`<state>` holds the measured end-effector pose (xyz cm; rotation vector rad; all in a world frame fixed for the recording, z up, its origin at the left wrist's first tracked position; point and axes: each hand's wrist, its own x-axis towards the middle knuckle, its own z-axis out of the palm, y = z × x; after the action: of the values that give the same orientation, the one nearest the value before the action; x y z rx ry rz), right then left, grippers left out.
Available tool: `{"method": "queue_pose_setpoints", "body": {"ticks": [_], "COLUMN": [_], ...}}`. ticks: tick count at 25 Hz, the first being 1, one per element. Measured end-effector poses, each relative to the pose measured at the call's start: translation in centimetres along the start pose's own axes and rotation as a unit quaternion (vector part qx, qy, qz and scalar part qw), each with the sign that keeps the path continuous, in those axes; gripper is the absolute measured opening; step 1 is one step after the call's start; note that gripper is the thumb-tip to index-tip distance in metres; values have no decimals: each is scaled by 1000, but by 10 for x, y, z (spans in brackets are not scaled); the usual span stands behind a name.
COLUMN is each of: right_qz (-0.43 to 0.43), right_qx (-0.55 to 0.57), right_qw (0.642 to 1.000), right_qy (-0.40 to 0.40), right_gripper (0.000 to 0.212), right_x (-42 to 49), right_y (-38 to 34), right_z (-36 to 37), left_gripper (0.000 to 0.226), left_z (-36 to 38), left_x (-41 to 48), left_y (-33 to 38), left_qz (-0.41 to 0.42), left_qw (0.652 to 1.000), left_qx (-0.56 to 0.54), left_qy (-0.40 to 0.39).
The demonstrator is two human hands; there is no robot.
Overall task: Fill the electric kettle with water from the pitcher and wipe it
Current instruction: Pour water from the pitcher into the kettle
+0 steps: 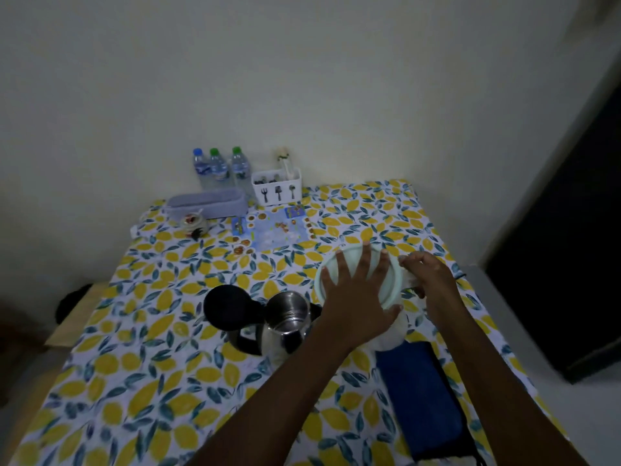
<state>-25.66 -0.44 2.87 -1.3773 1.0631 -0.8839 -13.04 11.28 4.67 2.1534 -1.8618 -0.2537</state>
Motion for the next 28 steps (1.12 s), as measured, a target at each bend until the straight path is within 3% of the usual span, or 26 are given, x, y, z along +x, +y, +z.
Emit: {"method": "queue_pose_setpoints", "body": {"ticks": [5,14,28], "right_qz": [-11,-25,-27], "right_qx": [-41,-149,-201], "right_qw": [999,988,979], "right_qy": [-24,-12,-26], "right_gripper": [19,22,20], "right_x": [3,15,32], "right_y": [-27,-34,-44], "right_z": [36,67,77], "left_gripper": [77,65,62], "left_z": [-9,-7,-2], "left_x": [-19,-23,-12], "left_y": [-15,-30,-34], "left_qz": [-50,-98,-125], "left_qw": [998,991,981], "left_qx": [-12,-70,-123], "left_qy": [46,59,78]}}
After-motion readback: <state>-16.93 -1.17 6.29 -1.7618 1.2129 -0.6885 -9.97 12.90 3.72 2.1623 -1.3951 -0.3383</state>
